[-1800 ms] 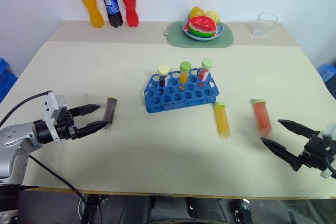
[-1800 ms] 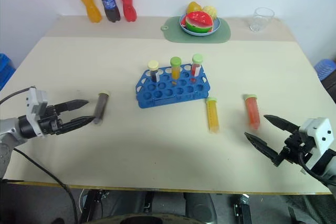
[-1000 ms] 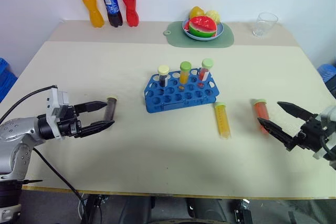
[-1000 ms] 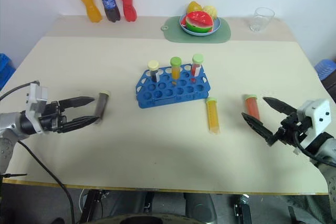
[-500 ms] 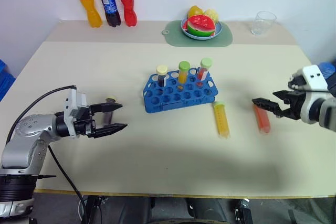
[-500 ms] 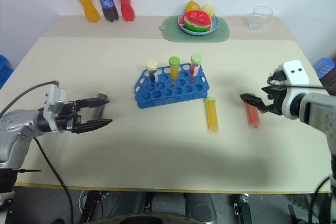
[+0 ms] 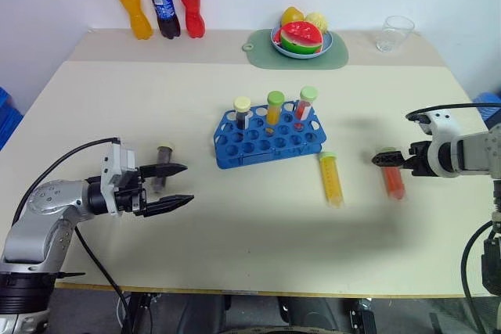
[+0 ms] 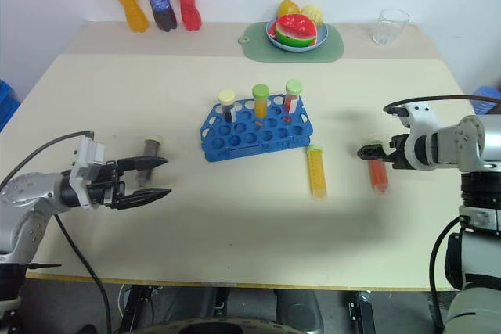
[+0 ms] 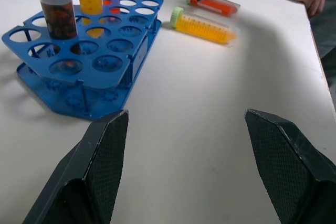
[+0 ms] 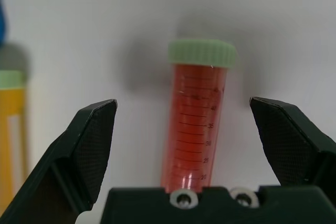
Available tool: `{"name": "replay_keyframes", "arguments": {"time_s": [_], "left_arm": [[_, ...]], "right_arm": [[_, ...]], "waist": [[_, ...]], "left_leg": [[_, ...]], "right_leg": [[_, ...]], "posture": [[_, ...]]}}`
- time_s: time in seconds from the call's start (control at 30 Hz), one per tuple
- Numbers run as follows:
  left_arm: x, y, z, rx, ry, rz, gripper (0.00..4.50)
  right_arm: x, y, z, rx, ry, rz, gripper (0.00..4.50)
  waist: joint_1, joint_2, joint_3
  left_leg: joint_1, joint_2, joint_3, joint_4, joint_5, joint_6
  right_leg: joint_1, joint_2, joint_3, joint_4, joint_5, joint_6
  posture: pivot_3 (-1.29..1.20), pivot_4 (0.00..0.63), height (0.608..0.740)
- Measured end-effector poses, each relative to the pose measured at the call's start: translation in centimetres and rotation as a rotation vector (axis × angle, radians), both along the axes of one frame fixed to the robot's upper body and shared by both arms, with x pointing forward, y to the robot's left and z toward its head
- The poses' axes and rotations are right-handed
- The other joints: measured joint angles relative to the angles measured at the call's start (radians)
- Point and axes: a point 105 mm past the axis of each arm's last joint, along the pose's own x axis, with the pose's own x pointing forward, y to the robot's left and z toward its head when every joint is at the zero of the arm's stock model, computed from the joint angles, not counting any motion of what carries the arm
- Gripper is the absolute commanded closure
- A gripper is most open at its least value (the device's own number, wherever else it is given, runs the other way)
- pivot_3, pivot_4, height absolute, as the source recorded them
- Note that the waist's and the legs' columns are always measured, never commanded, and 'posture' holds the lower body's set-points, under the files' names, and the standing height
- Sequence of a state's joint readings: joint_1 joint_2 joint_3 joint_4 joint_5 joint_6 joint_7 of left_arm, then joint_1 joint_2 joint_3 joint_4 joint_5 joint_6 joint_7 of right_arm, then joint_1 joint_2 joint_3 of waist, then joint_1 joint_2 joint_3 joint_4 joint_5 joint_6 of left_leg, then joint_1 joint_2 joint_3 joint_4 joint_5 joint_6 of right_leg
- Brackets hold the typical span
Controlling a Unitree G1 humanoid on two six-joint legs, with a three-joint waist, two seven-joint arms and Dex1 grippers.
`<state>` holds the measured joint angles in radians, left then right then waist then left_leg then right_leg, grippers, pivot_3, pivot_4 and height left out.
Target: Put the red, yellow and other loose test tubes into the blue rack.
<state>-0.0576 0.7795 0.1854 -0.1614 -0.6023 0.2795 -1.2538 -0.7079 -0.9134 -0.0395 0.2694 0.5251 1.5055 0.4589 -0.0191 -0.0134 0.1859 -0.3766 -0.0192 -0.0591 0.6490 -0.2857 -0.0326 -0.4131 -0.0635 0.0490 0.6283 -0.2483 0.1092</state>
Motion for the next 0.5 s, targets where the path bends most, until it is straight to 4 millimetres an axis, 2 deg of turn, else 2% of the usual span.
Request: {"name": "replay_keyframes", "arguments": {"time_s": [0.13,0.2,0.3,0.5], "left_arm": [[-0.39,0.24,-0.09,-0.005,0.003,0.023,0.83],[-0.68,0.27,-0.17,-0.007,0.005,0.026,0.83],[-0.61,0.27,-0.07,-0.01,0.001,0.035,0.83],[-0.58,0.45,-0.09,-0.01,0.005,0.058,0.83]], "right_arm": [[0.31,-0.04,-0.21,-0.043,0.005,0.024,1.26],[0.41,-0.38,-0.36,-0.077,0.007,0.031,2.34],[0.57,-0.22,-0.45,-0.096,0.003,0.064,3.59],[0.2,0.24,-0.44,-0.152,-0.028,0.185,3.68]], "waist": [[-0.002,0.0,0.0],[-0.003,0.0,0.0],[-0.003,0.0,0.0],[-0.001,0.0,0.0]], "left_leg": [[0.001,0.0,0.0,0.0,0.0,0.0],[0.001,0.0,0.0,0.0,0.0,0.0],[0.002,0.0,0.0,0.0,0.0,0.0],[0.001,0.0,0.0,0.0,0.0,0.0]], "right_leg": [[0.0,0.0,0.0,0.0,0.0,0.0],[0.0,0.001,0.0,0.0,0.0,0.0],[0.001,0.002,0.0,0.0,0.0,0.0],[0.001,0.001,0.0,0.0,0.0,0.0]], "posture": [[0.0,0.15,0.74],[0.0,0.15,0.74],[0.0,0.15,0.74],[0.0,0.15,0.74]]}}
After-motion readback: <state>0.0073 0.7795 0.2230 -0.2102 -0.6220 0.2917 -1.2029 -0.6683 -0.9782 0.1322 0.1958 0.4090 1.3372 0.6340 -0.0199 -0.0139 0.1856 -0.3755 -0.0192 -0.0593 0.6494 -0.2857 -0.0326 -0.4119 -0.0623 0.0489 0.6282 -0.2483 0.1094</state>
